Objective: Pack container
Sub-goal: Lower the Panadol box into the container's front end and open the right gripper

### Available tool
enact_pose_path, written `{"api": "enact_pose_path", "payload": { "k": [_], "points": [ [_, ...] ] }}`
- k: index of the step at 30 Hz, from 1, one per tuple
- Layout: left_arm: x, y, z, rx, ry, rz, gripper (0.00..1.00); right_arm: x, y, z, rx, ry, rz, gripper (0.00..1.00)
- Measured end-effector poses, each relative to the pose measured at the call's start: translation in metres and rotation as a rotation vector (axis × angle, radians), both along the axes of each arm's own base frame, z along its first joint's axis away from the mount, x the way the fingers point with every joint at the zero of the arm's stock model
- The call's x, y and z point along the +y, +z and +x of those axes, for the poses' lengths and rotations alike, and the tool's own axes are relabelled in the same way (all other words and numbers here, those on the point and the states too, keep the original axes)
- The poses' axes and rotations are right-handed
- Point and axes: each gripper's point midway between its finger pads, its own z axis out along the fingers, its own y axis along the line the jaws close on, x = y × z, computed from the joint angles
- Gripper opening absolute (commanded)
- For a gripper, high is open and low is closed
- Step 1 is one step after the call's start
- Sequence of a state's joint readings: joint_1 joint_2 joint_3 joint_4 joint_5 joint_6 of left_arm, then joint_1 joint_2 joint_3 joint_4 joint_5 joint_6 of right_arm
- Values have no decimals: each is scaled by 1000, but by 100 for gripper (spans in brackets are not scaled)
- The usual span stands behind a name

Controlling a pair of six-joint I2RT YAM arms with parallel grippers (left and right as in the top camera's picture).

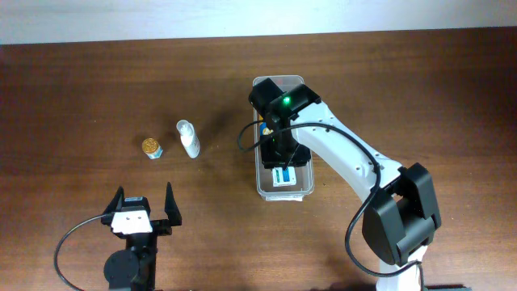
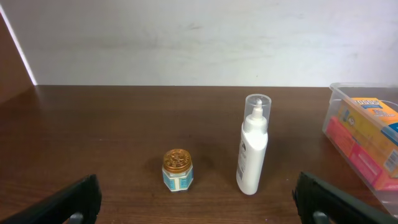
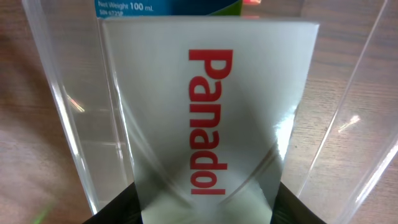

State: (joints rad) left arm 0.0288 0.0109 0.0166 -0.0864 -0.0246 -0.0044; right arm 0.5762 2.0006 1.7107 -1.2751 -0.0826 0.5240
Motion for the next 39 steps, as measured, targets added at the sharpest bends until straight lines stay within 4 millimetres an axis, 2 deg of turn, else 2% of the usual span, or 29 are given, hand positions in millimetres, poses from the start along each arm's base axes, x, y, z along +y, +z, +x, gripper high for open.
{"api": "enact_pose_path", "payload": {
  "k": [4, 11, 27, 39],
  "points": [
    [0, 0, 0, 0, 0, 0, 99, -1, -2, 3, -13, 0, -6, 47],
    [0, 0, 0, 0, 0, 0, 99, -6, -8, -4, 13, 0, -26, 47],
    [0, 0, 0, 0, 0, 0, 99, -6, -9, -5, 16, 0, -27, 47],
    [0, 0, 0, 0, 0, 0, 99, -10, -23, -11, 35, -4, -39, 48]
  ]
}}
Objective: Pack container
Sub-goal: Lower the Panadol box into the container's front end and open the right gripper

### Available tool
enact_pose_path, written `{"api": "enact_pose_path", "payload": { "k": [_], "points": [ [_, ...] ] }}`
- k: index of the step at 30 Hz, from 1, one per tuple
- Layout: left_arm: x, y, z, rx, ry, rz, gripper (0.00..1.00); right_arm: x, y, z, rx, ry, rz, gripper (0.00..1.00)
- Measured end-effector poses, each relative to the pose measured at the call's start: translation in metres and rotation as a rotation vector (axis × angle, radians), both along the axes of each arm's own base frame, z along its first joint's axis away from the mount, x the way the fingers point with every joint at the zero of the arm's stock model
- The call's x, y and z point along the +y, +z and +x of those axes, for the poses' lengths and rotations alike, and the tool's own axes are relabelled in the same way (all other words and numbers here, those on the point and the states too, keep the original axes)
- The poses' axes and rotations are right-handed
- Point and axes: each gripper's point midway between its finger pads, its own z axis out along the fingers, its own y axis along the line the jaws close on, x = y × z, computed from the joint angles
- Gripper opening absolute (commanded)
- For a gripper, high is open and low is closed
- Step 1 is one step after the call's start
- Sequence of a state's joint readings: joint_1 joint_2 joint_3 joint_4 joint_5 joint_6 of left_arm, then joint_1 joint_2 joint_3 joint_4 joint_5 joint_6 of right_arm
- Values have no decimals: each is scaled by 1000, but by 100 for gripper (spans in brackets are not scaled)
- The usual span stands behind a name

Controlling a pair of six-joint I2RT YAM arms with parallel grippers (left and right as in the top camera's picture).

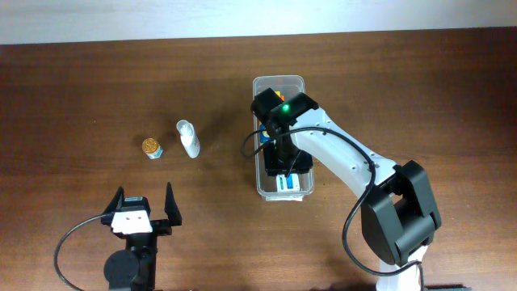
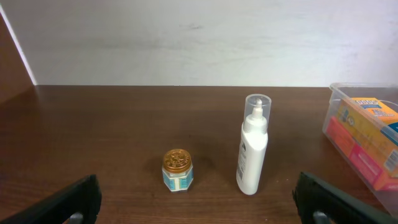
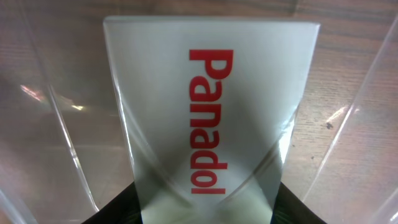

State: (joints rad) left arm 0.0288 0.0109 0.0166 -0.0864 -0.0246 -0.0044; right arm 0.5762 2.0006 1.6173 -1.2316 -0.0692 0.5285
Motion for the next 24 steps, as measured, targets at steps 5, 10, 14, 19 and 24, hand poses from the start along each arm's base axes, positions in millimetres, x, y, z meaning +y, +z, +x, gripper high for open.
{"api": "enact_pose_path", "payload": {
  "k": [5, 10, 14, 19, 24],
  "points": [
    [0, 0, 0, 0, 0, 0, 99, 1, 0, 2, -7, 0, 5, 48],
    [0, 0, 0, 0, 0, 0, 99, 3, 0, 4, -17, 0, 12, 49],
    [0, 0, 0, 0, 0, 0, 99, 5, 0, 7, -29, -4, 22, 52],
    [0, 0, 0, 0, 0, 0, 99, 7, 0, 9, -37, -7, 28, 52],
    [0, 0, 0, 0, 0, 0, 99, 8, 0, 11, -42, -10, 35, 53]
  ]
}}
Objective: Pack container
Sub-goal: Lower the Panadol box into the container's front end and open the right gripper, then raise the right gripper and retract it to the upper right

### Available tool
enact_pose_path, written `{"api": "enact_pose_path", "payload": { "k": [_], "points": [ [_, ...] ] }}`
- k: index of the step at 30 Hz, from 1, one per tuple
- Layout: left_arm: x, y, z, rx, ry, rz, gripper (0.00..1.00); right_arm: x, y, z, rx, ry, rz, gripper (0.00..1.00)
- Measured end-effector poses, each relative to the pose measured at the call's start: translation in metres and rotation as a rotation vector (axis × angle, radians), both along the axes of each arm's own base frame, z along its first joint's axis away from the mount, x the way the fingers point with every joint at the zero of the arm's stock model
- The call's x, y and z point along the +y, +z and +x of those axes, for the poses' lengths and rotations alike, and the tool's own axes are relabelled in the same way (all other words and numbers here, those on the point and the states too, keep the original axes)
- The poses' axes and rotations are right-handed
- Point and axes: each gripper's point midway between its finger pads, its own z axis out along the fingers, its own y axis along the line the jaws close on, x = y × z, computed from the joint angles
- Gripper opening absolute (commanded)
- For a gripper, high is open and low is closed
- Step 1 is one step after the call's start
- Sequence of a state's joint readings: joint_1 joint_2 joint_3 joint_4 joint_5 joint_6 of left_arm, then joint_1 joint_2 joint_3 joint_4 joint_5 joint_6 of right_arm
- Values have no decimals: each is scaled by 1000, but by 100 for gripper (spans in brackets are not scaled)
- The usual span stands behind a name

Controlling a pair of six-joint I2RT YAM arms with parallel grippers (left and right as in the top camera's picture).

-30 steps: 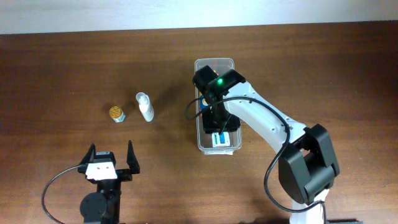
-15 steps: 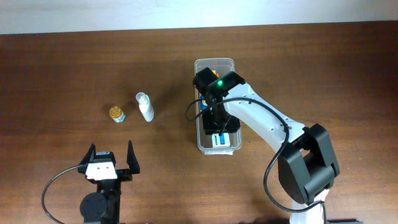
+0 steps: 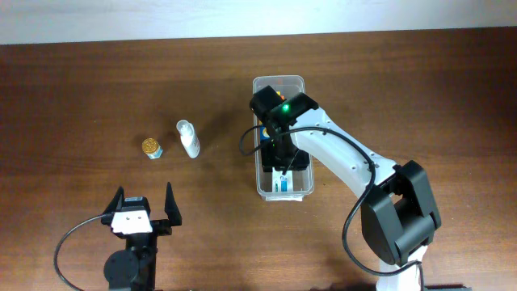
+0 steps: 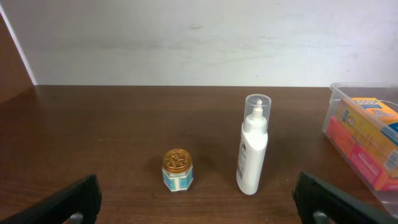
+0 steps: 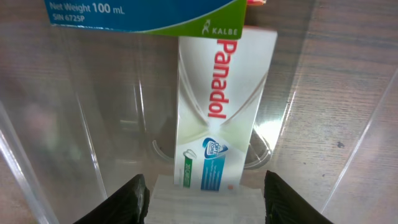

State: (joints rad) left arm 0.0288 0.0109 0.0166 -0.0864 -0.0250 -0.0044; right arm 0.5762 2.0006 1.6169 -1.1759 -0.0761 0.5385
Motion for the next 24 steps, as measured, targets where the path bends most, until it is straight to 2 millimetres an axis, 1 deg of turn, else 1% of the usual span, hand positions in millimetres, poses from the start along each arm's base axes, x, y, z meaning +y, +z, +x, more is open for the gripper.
{"api": "enact_pose_path", "payload": {
  "k": [2, 3, 7, 10, 12, 18, 20, 23, 24],
  "points": [
    [0, 0, 0, 0, 0, 0, 99, 0, 0, 0, 0, 0, 0, 54],
    [0, 0, 0, 0, 0, 0, 99, 0, 0, 0, 0, 0, 0, 56],
    [0, 0, 0, 0, 0, 0, 99, -1, 1, 2, -3, 0, 1, 56],
    [0, 0, 0, 0, 0, 0, 100, -2, 9, 8, -18, -2, 7, 56],
    [0, 0, 0, 0, 0, 0, 99, -6, 18, 15, -36, -6, 2, 56],
    [0, 0, 0, 0, 0, 0, 99, -34, 48, 29, -67, -21, -71, 57],
    [0, 0, 0, 0, 0, 0, 99, -40, 62, 41, -107, -26, -74, 60],
    [0, 0, 0, 0, 0, 0, 99, -53, 94, 64, -200, -57, -79, 63],
    [0, 0, 0, 0, 0, 0, 99, -61, 106, 72, -235, -72, -86, 65]
  ]
}}
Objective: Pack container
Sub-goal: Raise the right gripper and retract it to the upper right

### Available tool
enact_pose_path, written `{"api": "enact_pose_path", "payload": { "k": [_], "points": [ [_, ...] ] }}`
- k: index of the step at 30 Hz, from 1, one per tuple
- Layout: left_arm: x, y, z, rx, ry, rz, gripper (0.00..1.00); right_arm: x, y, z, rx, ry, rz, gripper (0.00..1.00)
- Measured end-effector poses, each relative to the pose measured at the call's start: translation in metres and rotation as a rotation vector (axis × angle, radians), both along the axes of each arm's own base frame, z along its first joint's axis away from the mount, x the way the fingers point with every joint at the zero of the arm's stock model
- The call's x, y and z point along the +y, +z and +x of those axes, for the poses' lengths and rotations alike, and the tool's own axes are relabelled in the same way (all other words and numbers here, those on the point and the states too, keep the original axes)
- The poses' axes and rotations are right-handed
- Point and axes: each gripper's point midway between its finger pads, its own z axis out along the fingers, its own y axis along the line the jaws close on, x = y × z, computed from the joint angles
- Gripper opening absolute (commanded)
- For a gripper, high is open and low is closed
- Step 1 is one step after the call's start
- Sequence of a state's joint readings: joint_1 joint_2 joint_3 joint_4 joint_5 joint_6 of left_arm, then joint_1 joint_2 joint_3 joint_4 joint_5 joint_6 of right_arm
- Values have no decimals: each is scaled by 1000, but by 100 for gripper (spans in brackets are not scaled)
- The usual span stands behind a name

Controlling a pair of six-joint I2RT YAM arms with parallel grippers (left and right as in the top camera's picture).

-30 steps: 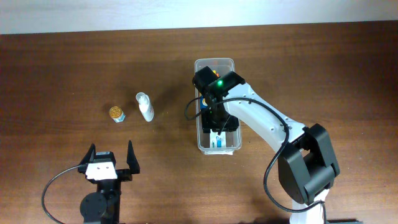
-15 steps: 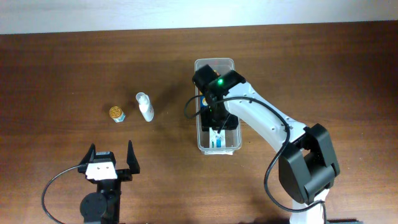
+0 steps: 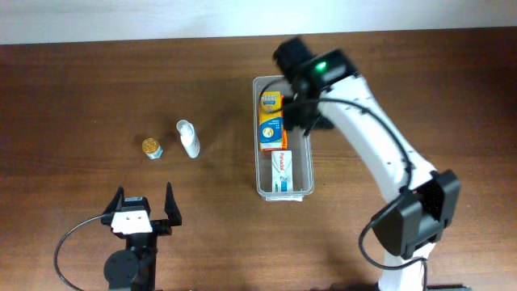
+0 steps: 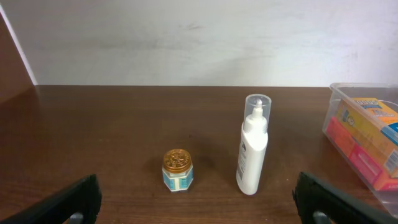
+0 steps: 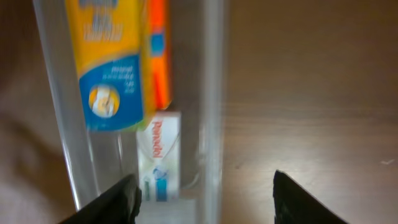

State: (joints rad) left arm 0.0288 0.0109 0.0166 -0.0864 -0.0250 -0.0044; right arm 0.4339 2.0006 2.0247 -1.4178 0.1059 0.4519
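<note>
The clear plastic container (image 3: 258, 162) stands mid-table. It holds a yellow-and-orange box (image 3: 272, 121) at its far end and a white Panadol box (image 3: 282, 171) at its near end. Both show in the right wrist view too: the yellow box (image 5: 109, 68) and the Panadol box (image 5: 159, 155). My right gripper (image 3: 310, 115) hangs open and empty above the container's right wall (image 5: 211, 93). My left gripper (image 3: 145, 199) rests open near the table's front, facing a white pump bottle (image 4: 253, 146) and a small gold-lidded jar (image 4: 177, 170).
The bottle (image 3: 188, 139) and jar (image 3: 151, 148) stand left of the container, a hand's width apart. The container's corner (image 4: 348, 87) shows at the left wrist view's right edge. A pale wall runs behind the brown table.
My right gripper was low inside the container, open just above the Panadol box. It now sits higher and farther back, over the right wall. The box stays on the container floor.
My right gripper held the Panadol box over the container, then had it lower at the near end. After that it was open with the box lying in the container. Now it is clear of the box. The left arm, bottle and jar have not moved.
</note>
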Motion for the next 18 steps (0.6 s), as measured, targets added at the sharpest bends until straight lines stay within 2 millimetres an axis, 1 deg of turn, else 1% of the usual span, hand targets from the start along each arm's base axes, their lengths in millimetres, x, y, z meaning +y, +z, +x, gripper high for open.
{"api": "enact_pose_path", "payload": {
  "k": [1, 2, 4, 6, 9, 10, 14, 16, 17, 18],
  "points": [
    [0, 0, 0, 0, 0, 0, 99, -9, 9, 6, -26, -14, -9, 68],
    [0, 0, 0, 0, 0, 0, 99, -19, 18, 12, -47, -33, -20, 75],
    [0, 0, 0, 0, 0, 0, 99, -49, 30, 21, -74, -74, -52, 82],
    [0, 0, 0, 0, 0, 0, 99, -81, 34, 26, -69, -124, -80, 88],
    [0, 0, 0, 0, 0, 0, 100, -140, 33, 27, -40, -223, -117, 97],
    [0, 0, 0, 0, 0, 0, 100, -155, 33, 27, -38, -248, -123, 100],
    [0, 0, 0, 0, 0, 0, 99, -230, 34, 23, -34, -399, -140, 99],
    [0, 0, 0, 0, 0, 0, 99, -257, 34, 21, -42, -461, -136, 99],
    [0, 0, 0, 0, 0, 0, 99, -262, 34, 21, -45, -474, -133, 98],
    [0, 0, 0, 0, 0, 0, 99, -278, 34, 19, -52, -512, -121, 98]
  ]
}}
